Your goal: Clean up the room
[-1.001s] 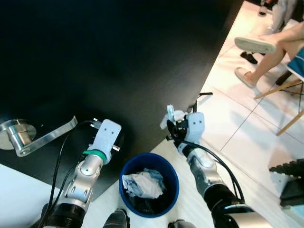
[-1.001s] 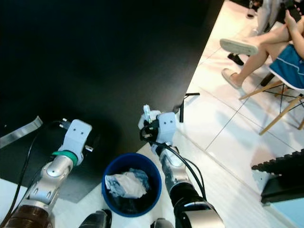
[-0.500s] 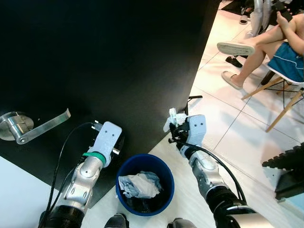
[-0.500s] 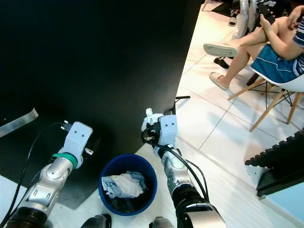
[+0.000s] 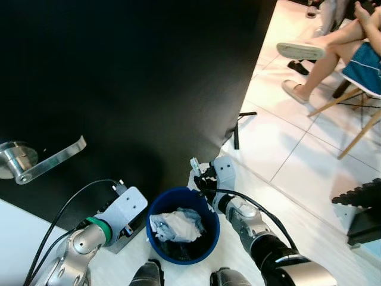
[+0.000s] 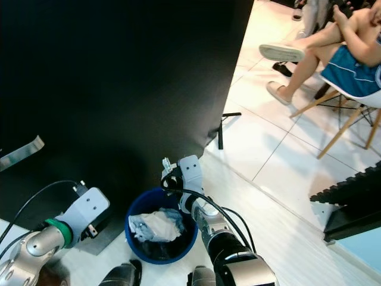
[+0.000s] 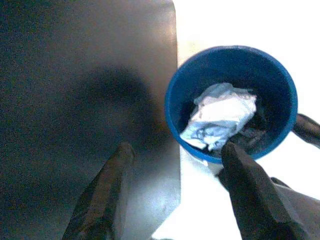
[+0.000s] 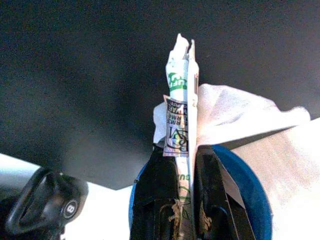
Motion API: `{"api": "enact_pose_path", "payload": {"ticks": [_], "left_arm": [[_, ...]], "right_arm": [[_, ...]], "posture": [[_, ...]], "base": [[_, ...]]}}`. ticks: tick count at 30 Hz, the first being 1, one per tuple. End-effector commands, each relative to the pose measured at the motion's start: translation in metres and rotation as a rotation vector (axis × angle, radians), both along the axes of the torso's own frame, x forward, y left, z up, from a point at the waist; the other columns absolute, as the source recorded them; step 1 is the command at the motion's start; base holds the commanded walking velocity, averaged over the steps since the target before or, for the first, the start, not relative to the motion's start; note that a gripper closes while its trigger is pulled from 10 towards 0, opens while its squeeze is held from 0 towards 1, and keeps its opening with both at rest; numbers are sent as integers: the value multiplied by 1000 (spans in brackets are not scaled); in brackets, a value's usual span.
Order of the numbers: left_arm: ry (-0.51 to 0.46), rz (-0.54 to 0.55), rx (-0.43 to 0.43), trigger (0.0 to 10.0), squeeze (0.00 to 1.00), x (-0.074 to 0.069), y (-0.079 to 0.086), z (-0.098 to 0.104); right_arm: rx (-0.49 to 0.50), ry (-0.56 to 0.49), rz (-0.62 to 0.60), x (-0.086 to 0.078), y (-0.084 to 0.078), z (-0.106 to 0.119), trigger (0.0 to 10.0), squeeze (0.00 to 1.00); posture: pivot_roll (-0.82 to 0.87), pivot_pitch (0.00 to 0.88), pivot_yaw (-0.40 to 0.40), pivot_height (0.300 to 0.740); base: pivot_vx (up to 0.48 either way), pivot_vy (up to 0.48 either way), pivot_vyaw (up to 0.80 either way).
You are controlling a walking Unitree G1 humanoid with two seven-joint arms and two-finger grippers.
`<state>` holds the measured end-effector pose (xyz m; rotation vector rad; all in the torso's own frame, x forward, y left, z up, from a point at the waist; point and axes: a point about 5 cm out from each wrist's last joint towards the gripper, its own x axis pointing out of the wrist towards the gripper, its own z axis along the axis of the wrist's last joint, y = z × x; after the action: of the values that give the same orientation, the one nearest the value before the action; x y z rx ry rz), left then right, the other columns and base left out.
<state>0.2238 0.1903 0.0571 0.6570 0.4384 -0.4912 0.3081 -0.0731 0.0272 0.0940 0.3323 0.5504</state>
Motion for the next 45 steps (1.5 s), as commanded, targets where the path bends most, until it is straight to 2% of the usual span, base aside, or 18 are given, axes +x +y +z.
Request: {"api": "enact_pose_path", "payload": {"ticks": [1, 2, 6, 7, 8, 9, 10, 18, 21, 29, 30, 34, 37, 40, 42, 45], "left_arm": [[21, 10, 31, 10000, 0, -12, 4, 1], [21, 27, 37, 10000, 0, -16, 5, 2], [24, 42, 42, 10000, 0, -21, 6, 5], [24, 47, 43, 10000, 0, -24, 6, 6], [27, 52, 46, 10000, 0, -27, 6, 8], [29, 56, 48, 10000, 0, -29, 5, 9], [30, 58, 49, 10000, 0, -31, 5, 11], [33, 72, 57, 10000, 0, -34, 5, 17], [29, 71, 60, 10000, 0, -32, 4, 17], [21, 70, 53, 10000, 0, -24, -1, 17], [17, 69, 48, 10000, 0, -22, -3, 16], [11, 70, 43, 10000, 0, -17, -5, 16], [-47, 136, 4, 10000, 0, 4, -8, 13], [-108, 218, -87, 10000, 0, 23, -13, 14], [-115, 228, -104, 10000, 0, 25, -15, 14], [-119, 235, -172, 10000, 0, 37, -29, 11]], "right_arm": [[-4, 52, 9, -5, 7, -7, 10000, 39], [-6, 58, 12, -4, 11, -6, 10000, 149], [-11, 63, 18, -4, 13, -6, 10000, 149], [-30, 68, 25, -5, 14, -7, 10000, 388], [-49, 72, 30, -7, 14, -9, 10000, 745], [-61, 75, 34, -8, 14, -10, 10000, 745], [-64, 69, 35, -8, 15, -11, 10000, 1000], [-105, 0, -8, 0, 10, -3, 10000, 1000], [-68, -2, -11, 1, 11, 0, 10000, 1000], [-110, -11, -4, 2, 8, -1, 10000, 1000], [-124, -15, -1, 1, 6, -2, 10000, 35], [-127, -17, -6, 0, 2, -3, 10000, 0], [-74, -30, -68, -5, -17, -8, 10000, 0], [-10, -56, -132, -10, -27, -10, 10000, 0], [1, -62, -145, -11, -29, -10, 10000, 0], [50, -138, -255, -14, -38, -4, 10000, 0]], "posture": [[239, 151, 58, 740], [258, 164, 57, 740], [258, 164, 57, 740], [275, 179, 56, 740], [283, 185, 57, 740], [283, 185, 57, 740], [292, 189, 62, 740], [293, 188, 69, 740], [291, 182, 71, 740], [268, 158, 67, 740], [260, 150, 64, 740], [243, 138, 61, 740], [180, 107, 61, 740], [139, 87, 60, 740], [139, 87, 60, 740], [80, 63, 68, 740]], "base": [[0, 0, 0], [0, 0, 0], [0, 0, 0], [0, 0, 0], [0, 0, 0], [0, 0, 0], [0, 0, 0], [0, 0, 0], [0, 0, 0], [0, 0, 0], [0, 0, 0], [0, 0, 0], [0, 0, 0], [0, 0, 0], [0, 0, 0], [0, 0, 0]]}}
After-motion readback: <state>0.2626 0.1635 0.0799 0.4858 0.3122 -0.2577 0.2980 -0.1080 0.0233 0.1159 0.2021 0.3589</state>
